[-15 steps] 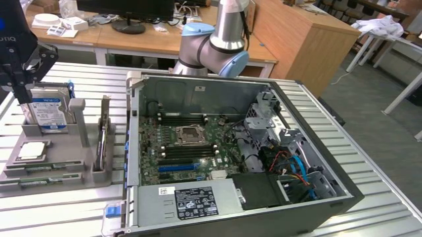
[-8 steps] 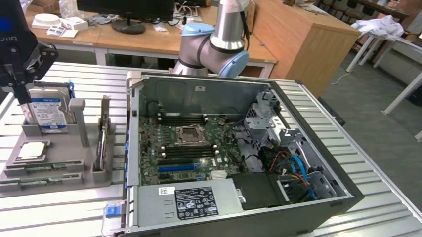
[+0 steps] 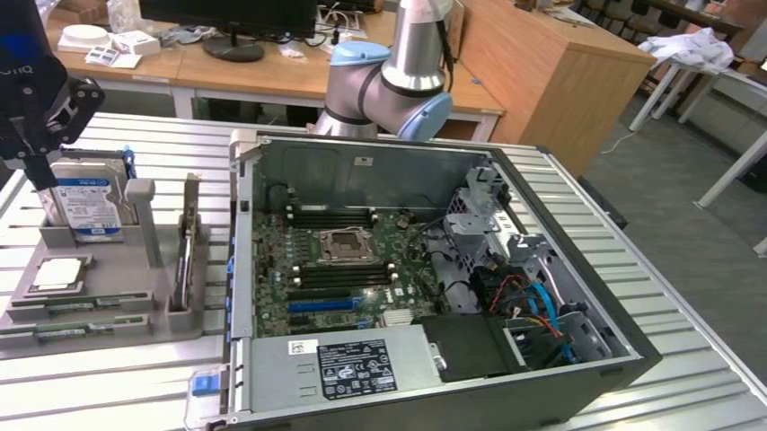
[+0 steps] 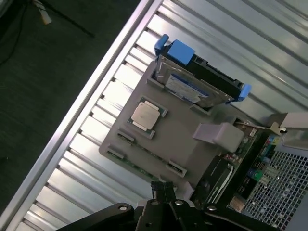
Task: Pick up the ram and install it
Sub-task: 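Pick up the ram and move it above insertion slot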
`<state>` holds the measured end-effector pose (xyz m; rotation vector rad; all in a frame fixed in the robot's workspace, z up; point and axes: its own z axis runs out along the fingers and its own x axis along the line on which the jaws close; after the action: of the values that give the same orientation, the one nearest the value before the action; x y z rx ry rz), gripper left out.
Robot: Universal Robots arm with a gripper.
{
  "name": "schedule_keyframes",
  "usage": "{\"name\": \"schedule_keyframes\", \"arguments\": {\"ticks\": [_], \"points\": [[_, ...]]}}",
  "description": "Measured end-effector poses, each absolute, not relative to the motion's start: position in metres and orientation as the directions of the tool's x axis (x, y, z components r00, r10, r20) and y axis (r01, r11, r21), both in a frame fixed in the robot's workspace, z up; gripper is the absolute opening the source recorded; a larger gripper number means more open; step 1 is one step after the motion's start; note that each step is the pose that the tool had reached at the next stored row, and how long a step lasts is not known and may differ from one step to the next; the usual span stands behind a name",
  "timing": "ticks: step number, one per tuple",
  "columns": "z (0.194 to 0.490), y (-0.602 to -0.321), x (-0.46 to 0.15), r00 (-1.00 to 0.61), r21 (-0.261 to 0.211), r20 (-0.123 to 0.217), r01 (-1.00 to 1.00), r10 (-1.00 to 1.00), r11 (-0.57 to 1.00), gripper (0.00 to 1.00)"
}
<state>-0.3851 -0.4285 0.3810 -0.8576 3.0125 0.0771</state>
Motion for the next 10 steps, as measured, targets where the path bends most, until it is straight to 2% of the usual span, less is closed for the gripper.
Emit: {"name": "schedule_keyframes", "arguments": {"ticks": [10], "points": [[0.38,-0.4285,-0.3851,-0.741,0.045,-0.022,-0.671,-0.671,0.74,0.11]]}}
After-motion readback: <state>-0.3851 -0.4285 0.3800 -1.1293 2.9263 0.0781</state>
